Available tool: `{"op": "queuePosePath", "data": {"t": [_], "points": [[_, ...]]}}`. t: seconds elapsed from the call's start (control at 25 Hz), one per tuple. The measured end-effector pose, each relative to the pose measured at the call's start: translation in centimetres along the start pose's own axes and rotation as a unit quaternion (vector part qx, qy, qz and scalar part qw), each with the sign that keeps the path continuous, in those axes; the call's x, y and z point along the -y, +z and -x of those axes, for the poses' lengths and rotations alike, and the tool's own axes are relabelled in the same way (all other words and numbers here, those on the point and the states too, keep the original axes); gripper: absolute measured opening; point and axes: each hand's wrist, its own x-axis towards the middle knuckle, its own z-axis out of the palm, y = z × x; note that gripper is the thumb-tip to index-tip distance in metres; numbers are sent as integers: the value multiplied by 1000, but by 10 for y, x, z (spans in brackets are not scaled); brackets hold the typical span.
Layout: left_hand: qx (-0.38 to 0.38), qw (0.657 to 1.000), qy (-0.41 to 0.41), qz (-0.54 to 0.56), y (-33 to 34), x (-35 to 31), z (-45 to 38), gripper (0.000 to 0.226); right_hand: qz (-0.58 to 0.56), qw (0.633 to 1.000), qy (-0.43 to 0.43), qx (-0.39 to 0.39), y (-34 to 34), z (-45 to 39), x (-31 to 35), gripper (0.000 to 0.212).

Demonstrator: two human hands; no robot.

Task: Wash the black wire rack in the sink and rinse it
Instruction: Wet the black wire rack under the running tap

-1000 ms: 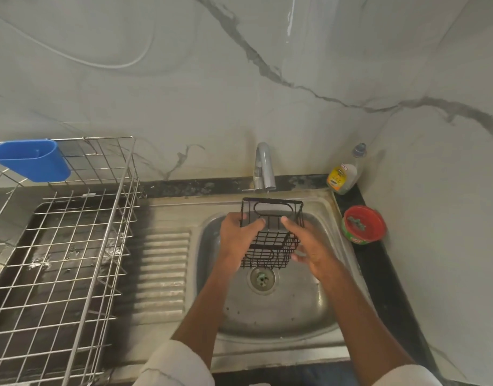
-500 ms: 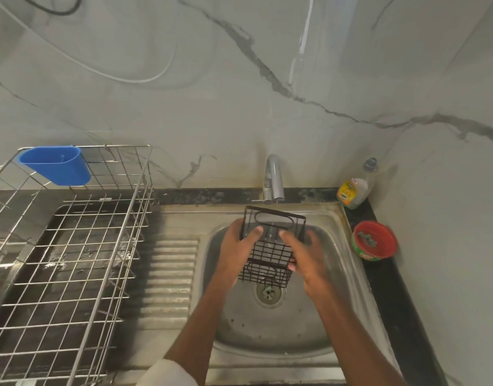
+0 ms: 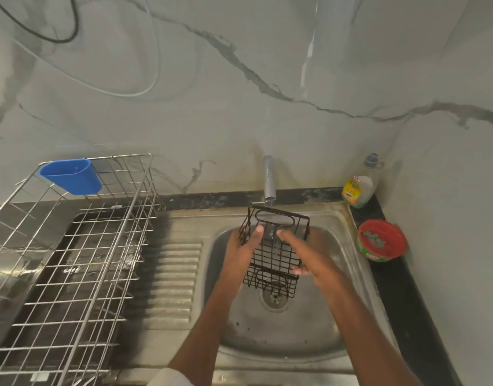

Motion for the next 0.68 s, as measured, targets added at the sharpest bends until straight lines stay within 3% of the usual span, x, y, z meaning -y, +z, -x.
{"op": "queuePosePath", "data": {"t": [0.12,0.24,0.28,0.36,0.48,0.56,0.68], "points": [[-23,999,10,-21,13,-17,-10,61,-19,999,21,40,-3,1,6,78],[2,996,30,-86,30,-24,-25,67,-62,995,68,35,-28,0,2,95],[10,993,45,-105,34,-25,-28,67,-56,996,63,38,-38,0,1,91],[18,991,77,-112,39,-25,-34,62,13,1000,14,13,-54,5,1,69],[43,994,70,-67,32,-21,-38,60,101,982,-143,-68,-67,3,3,50],[69,996,48,-27,20,-18,-35,68,22,984,-177,-23,-62,10,9,22],[84,996,25,-6,5,-13,-23,73,-43,982,-181,11,-42,19,11,22]]}}
